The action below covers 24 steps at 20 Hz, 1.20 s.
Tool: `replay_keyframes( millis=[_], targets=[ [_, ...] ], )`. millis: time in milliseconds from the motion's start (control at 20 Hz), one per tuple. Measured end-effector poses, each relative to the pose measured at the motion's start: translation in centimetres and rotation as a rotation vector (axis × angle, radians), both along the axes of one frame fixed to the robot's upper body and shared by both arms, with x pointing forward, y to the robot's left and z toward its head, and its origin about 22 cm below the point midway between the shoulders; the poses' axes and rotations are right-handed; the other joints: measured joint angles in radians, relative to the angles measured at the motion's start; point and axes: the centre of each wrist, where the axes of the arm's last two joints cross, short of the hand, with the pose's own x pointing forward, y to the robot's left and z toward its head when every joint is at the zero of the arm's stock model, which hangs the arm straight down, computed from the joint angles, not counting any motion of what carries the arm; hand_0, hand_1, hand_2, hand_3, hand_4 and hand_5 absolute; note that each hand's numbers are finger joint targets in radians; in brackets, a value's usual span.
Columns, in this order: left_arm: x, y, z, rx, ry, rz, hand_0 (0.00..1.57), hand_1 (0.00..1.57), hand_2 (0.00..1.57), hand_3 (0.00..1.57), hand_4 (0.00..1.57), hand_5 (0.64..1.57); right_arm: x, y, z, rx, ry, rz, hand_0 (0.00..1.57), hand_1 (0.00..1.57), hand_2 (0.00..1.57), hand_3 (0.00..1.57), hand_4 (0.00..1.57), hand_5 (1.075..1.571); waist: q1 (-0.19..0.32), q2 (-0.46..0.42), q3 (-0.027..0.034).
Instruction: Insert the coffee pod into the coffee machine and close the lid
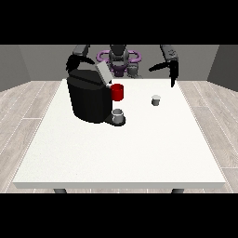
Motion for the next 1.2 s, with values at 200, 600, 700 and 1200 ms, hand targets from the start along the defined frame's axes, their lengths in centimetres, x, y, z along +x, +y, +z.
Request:
replay_keyframes(
  millis=[200, 600, 700, 1200],
  targets=[
    [0.9, 0.9, -1.0, 0.019, 0.037, 0.022, 0.0, 0.0, 0.0, 0.0, 0.0, 1.571, 0.5, 0.4, 0.5, -0.011, -0.016, 0.016, 0.0, 0.0, 0.0, 0.0, 0.36, 1.571, -0.014, 0.039, 0.0],
    [3.1, 0.4, -1.7, 0.102, 0.124, 0.027, 0.0, 0.0, 0.0, 0.0, 0.0, 1.571, 1.8, 0.5, 0.2, -0.031, 0.038, -0.003, 0.0, 0.0, 0.0, 0.0, 0.43, 1.571, -0.008, 0.059, 0.0],
    [3.4, 0.4, -1.6, 0.136, 0.144, 0.018, 0.0, 0.0, 0.11, 0.0, 0.0, 1.571, 2.0, 0.5, -0.3, -0.043, 0.048, -0.012, 0.0, 0.0, 0.0, 0.0, 0.42, 1.571, -0.002, 0.06, 0.0],
    [4.0, 0.1, -3.9, 0.253, 0.23, 0.017, 0.76, 0.76, 0.82, 0.51, 0.0, 1.571, 2.2, 0.7, -0.9, -0.066, 0.097, -0.029, 0.0, 0.0, 0.0, 0.0, 0.43, 1.571, -0.011, 0.042, 0.0002]
  ],
)
